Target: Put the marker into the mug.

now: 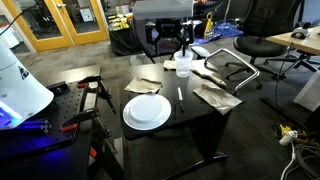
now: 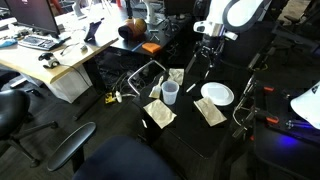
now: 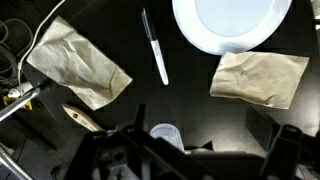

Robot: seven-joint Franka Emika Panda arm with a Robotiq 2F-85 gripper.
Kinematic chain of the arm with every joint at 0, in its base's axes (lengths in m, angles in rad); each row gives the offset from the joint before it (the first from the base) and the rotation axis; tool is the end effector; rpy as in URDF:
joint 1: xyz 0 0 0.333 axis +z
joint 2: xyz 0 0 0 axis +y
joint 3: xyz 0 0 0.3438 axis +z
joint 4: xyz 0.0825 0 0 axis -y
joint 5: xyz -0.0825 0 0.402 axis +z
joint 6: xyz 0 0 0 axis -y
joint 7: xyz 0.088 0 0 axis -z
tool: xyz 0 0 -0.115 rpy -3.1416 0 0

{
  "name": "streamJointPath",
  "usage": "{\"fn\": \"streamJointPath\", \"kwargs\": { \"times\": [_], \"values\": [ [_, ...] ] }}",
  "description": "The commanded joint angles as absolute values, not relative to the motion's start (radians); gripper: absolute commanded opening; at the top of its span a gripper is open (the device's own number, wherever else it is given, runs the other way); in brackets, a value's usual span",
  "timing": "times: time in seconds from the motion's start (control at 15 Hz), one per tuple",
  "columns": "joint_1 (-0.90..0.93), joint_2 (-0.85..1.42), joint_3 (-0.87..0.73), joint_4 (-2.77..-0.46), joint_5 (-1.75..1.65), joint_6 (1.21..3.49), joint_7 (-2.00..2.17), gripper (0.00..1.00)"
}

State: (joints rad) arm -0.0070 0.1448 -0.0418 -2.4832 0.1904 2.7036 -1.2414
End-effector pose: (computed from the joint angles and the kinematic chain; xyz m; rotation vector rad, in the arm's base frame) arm 0.4957 -0.0304 0.2435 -2.7181 -1.5272 -0.1708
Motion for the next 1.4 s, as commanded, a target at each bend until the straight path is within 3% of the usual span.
{"fn": "streamJointPath", "kwargs": {
  "times": [0.0,0.67,1.33],
  "values": [
    [-0.074,0.269,0.05,-2.425,0.269,2.805,-1.375,1.0],
    [-0.107,0.541,0.054,-2.246,0.012,2.815,-1.257,1.0],
    [-0.124,0.662,0.073,-2.168,-0.086,2.82,-1.168,1.0]
  ]
}}
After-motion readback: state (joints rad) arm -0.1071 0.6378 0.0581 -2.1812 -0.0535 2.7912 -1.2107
